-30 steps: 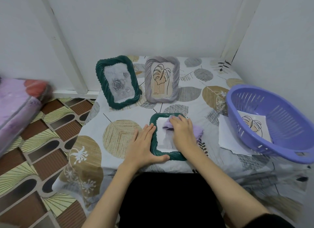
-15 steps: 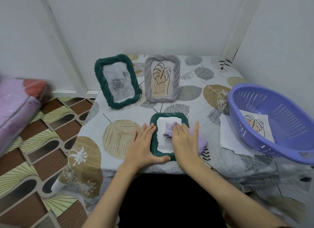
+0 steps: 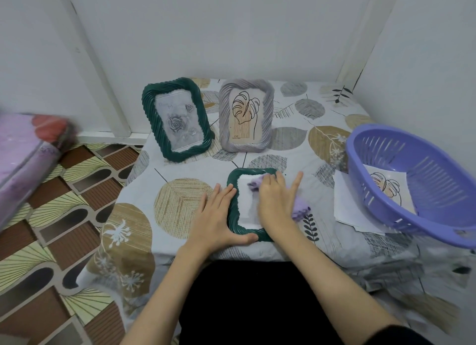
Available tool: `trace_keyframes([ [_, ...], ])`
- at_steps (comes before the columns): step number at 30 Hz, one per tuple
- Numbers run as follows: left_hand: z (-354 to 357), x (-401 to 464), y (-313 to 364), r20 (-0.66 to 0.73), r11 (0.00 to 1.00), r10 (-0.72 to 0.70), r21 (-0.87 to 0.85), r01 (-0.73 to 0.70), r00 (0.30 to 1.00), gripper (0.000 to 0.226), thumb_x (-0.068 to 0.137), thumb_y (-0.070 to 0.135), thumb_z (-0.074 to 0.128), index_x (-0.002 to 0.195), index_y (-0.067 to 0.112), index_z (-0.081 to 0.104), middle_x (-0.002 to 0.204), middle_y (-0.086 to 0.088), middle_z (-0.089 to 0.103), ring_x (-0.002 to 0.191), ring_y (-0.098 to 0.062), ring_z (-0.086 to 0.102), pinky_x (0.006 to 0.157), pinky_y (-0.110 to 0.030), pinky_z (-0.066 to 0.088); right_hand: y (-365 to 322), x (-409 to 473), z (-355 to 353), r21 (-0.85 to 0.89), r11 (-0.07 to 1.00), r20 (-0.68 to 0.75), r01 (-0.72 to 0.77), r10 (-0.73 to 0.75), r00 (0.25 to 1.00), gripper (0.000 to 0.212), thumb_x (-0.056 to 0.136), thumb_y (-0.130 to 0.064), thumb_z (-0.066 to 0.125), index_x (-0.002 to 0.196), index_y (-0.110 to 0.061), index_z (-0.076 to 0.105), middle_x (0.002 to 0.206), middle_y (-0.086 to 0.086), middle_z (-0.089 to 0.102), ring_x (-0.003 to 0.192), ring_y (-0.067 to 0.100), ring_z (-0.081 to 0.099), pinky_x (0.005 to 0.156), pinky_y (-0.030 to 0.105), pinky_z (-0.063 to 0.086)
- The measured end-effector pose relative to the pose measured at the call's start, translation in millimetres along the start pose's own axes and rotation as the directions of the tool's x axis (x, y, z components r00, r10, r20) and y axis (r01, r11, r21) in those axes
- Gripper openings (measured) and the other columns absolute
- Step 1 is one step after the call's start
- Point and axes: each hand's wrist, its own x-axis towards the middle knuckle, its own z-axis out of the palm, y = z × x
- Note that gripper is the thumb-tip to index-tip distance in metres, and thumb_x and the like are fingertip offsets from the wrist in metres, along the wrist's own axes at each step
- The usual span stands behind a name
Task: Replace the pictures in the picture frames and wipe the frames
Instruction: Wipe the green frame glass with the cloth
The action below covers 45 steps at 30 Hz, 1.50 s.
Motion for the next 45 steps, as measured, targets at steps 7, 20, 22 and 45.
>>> trace_keyframes([
  [7, 1, -1, 0, -0.04, 1.0, 0.003, -0.012, -0.003, 0.999, 0.126, 0.04, 0.084, 0.042, 0.145, 0.018, 0.018, 0.154, 0.01, 0.017, 0.145, -0.009, 0.0, 0.117, -0.038, -0.003, 4, -32, -8, 0.234, 0.924, -0.025, 0.303, -0.306, 0.952, 0.064, 0.075, -0.003, 0.059, 0.136, -0.008, 0.041, 0.138, 0.004, 0.049, 0.132, 0.015, 0.038, 0.115, 0.05, 0.0],
  [20, -1, -1, -1, 0.011, 0.999, 0.014, 0.037, -0.015, 1.0, 0.133, 0.04, 0.088, 0.035, 0.147, 0.013, 0.008, 0.157, 0.006, 0.007, 0.144, -0.009, -0.011, 0.117, -0.037, -0.007, 15, -8, 3, 0.461, 0.8, 0.035, 0.383, -0.448, 0.894, 0.061, 0.084, 0.011, 0.042, 0.139, -0.015, 0.038, 0.15, 0.0, 0.032, 0.142, 0.014, 0.019, 0.118, 0.037, 0.003],
  [22, 0, -1, -2, 0.006, 0.999, 0.018, 0.03, -0.018, 1.0, 0.135, 0.039, 0.089, 0.036, 0.147, 0.013, 0.009, 0.157, 0.006, 0.008, 0.144, -0.009, -0.01, 0.116, -0.037, -0.007, 35, -33, 9, 0.469, 0.714, -0.048, 0.52, -0.567, 0.822, 0.06, 0.078, 0.012, 0.047, 0.132, -0.013, 0.05, 0.144, 0.002, 0.043, 0.137, 0.018, 0.033, 0.116, 0.043, 0.013],
  [45, -6, -2, -2, 0.095, 1.0, -0.005, -0.016, 0.007, 0.995, 0.142, 0.034, 0.095, 0.037, 0.148, 0.017, 0.007, 0.157, 0.008, 0.006, 0.144, -0.008, -0.006, 0.116, -0.035, -0.01, 74, -44, -13, 0.613, 0.732, -0.205, 0.298, -0.216, 0.955, 0.037, 0.084, 0.004, 0.05, 0.114, -0.013, 0.065, 0.108, 0.006, 0.059, 0.097, 0.019, 0.058, 0.088, 0.013, 0.04],
])
